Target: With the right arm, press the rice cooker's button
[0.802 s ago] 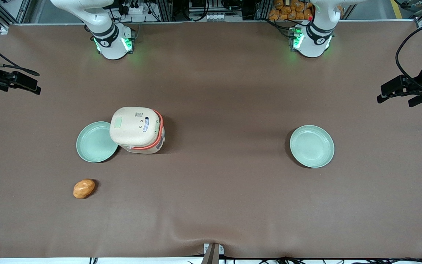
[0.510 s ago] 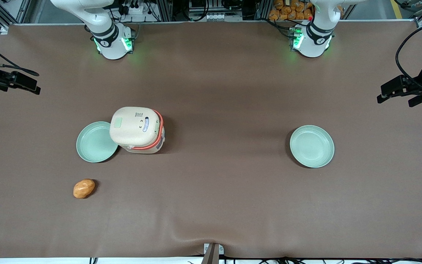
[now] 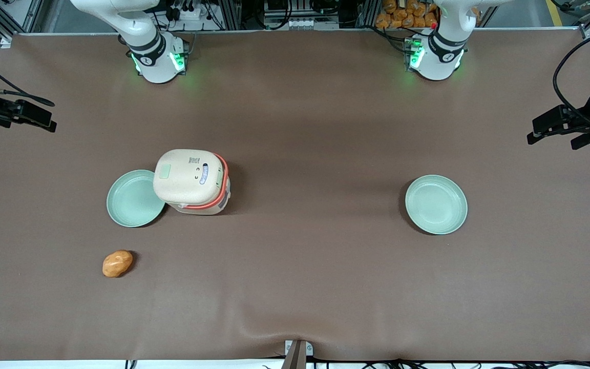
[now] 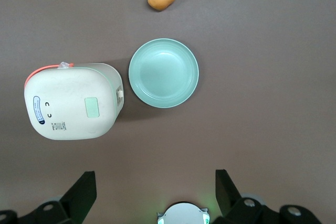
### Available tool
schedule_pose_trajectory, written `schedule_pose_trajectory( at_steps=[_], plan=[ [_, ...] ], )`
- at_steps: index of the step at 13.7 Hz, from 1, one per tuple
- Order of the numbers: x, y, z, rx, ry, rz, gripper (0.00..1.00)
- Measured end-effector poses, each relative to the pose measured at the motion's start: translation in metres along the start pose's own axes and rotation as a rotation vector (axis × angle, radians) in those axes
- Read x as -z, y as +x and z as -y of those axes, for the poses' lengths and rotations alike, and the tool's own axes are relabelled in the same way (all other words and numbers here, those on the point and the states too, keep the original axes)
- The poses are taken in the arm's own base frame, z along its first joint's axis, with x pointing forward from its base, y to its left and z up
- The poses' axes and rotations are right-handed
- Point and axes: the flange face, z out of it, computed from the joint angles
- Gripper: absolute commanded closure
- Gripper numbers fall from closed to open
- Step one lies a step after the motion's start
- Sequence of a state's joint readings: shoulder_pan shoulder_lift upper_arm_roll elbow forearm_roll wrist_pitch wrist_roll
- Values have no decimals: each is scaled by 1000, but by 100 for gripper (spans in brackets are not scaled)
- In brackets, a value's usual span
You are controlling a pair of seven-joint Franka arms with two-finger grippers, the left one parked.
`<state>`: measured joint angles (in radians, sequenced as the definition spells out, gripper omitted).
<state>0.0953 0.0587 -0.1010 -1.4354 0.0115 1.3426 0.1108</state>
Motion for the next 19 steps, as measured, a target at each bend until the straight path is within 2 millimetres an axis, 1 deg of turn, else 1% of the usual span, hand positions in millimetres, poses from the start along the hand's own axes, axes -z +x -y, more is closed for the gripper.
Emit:
schedule_pose_trajectory(
  at_steps=[6,8,10,13,15,16,17,19],
  plan=[
    [0,0,4,15,2,0,0],
    [0,-1,11,29,4,1,0],
    [-2,-3,29,59,0,3,0],
    [-9,-6,64,119,-12,13,0],
    [-21,-2,86,154,-18,9,33],
    [-32,2,96,168,-22,12,45],
    [-46,5,104,179,-27,26,54],
    [-78,12,113,190,-38,62,67]
  ],
)
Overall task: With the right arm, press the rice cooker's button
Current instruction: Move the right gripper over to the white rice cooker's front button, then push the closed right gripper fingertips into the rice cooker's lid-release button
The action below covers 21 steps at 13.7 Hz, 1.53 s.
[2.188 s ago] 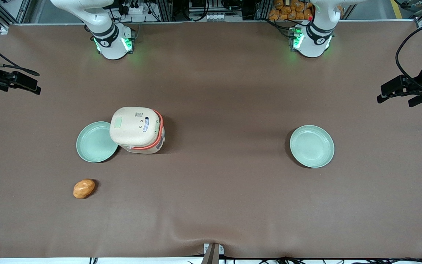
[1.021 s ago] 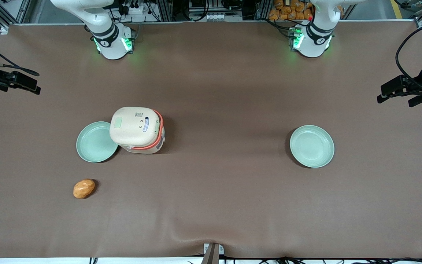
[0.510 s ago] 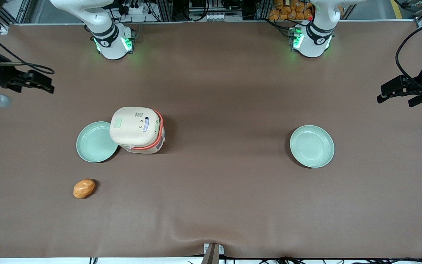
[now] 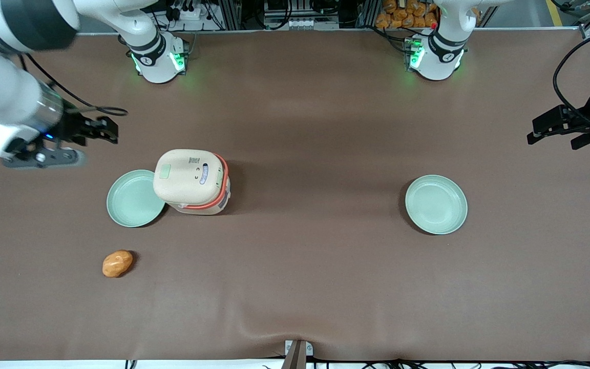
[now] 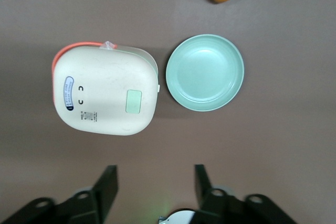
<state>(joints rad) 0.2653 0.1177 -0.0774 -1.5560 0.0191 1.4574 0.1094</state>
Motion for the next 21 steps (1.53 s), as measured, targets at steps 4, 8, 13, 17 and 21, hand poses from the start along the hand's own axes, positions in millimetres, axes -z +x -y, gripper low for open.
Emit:
schedule_pose_trajectory(
  at_steps=[4,8,13,17,21],
  plan=[
    [-53,22,10,10,-11,47,80],
    [-102,35,21,20,-2,87,87],
    [-145,48,32,16,39,144,93],
    [-163,56,38,19,36,159,94],
    [-183,64,43,22,29,179,94]
  ],
)
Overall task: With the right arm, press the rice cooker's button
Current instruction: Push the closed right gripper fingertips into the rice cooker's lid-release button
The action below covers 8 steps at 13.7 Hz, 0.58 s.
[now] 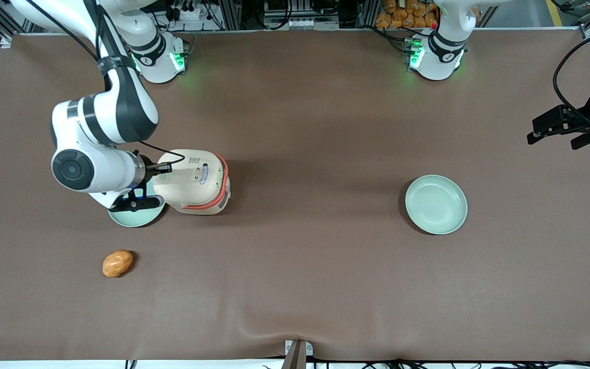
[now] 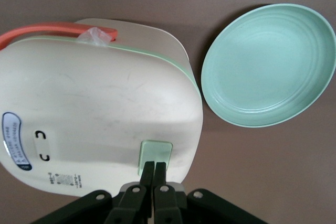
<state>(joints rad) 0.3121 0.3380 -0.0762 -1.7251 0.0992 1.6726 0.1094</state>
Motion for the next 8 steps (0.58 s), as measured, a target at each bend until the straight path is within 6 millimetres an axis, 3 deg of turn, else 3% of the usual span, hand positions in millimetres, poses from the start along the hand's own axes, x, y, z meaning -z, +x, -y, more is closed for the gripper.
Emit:
schedule_pose_trajectory(
  at_steps=[8],
  plan=[
    [-10,6,2,0,-2,9,95]
  ],
)
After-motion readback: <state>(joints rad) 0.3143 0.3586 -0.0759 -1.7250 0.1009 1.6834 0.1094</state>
